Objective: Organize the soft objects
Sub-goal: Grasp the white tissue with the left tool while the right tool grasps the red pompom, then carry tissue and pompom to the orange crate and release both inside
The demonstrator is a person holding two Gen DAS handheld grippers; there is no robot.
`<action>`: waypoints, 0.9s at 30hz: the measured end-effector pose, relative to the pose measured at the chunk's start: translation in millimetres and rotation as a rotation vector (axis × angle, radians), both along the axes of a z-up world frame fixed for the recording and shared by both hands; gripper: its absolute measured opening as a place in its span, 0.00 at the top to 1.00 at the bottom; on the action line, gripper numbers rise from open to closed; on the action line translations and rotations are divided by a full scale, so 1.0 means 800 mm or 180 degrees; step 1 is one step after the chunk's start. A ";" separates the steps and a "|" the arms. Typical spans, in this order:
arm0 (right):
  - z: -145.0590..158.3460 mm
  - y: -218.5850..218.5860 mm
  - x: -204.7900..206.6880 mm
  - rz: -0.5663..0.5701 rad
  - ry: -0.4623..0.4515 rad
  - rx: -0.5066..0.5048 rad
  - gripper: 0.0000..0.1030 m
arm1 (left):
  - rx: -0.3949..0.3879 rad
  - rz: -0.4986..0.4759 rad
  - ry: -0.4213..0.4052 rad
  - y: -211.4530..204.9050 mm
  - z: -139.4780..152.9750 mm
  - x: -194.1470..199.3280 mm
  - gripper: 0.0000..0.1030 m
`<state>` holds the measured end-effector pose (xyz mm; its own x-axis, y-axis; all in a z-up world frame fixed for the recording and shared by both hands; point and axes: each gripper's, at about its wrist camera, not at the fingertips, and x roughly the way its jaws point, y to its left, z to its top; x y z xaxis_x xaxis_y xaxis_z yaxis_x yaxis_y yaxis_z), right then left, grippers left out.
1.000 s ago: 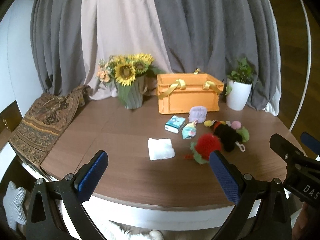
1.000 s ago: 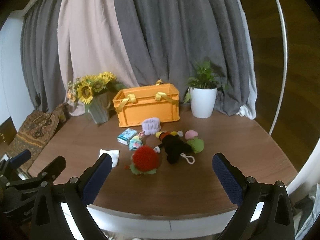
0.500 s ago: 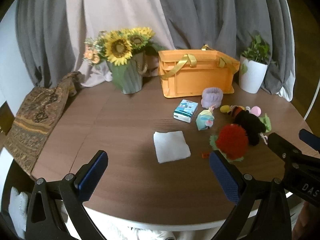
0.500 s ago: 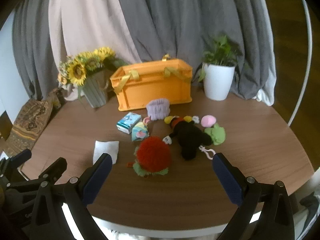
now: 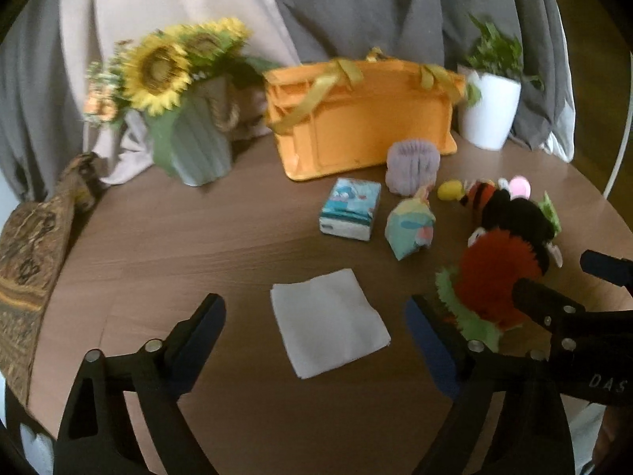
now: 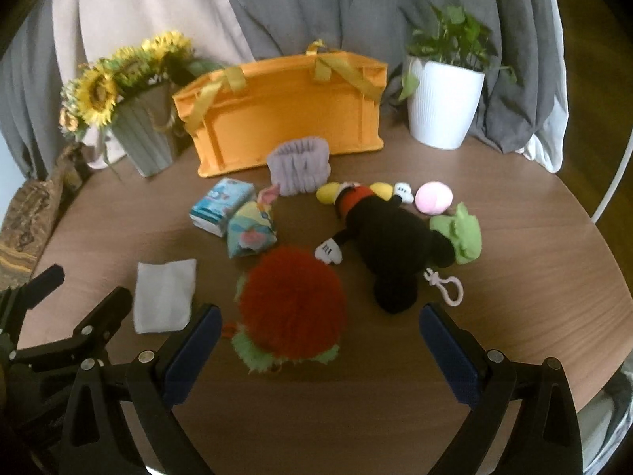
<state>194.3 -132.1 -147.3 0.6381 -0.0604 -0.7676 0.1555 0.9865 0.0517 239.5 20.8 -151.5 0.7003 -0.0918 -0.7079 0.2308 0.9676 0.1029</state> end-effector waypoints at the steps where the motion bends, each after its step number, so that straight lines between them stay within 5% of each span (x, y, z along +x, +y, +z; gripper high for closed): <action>1: -0.005 0.001 0.004 -0.0001 0.0029 -0.0004 0.03 | -0.0009 -0.0047 0.0044 -0.001 -0.005 0.006 0.13; 16: -0.052 0.013 0.042 -0.0074 0.0320 0.0063 0.25 | -0.0095 -0.0214 0.0614 -0.002 -0.067 0.052 0.33; 23: -0.062 0.017 0.049 -0.0051 0.0406 0.0164 0.48 | -0.0258 -0.0304 0.0628 0.004 -0.062 0.051 0.77; 27: -0.060 0.022 0.048 -0.0061 0.0384 0.0136 0.60 | -0.0305 -0.0383 0.0639 0.008 -0.058 0.055 0.85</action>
